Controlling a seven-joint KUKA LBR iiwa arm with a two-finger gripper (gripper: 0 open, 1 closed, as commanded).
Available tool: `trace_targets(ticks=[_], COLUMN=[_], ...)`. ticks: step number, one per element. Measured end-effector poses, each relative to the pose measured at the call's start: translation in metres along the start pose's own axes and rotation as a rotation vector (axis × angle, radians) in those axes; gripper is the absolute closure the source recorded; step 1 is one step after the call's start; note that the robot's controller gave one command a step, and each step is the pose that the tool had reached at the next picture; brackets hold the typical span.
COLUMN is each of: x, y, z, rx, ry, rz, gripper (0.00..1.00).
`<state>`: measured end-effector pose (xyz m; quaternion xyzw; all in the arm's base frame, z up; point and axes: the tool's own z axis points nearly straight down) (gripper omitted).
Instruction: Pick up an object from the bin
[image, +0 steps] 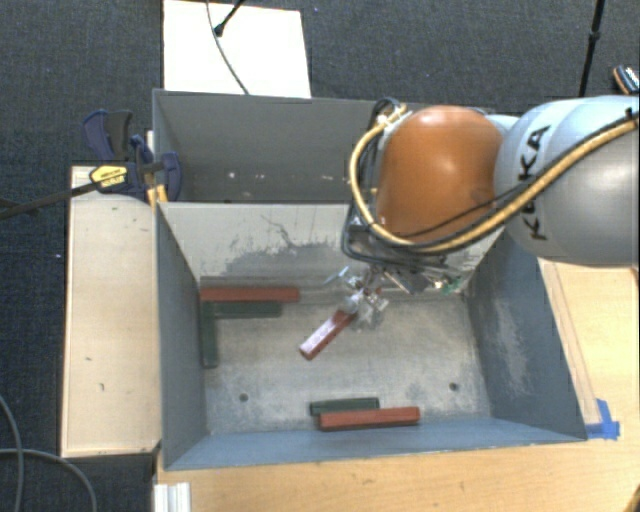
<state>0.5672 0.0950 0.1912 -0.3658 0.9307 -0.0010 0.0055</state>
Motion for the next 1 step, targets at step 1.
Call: trace_targets(ticks=[1], x=[-0.0128], y=[0.0327], z=[-0.0505], rx=[-0.004], ry=[0.001], rz=[-0.244], gripper=[1.0])
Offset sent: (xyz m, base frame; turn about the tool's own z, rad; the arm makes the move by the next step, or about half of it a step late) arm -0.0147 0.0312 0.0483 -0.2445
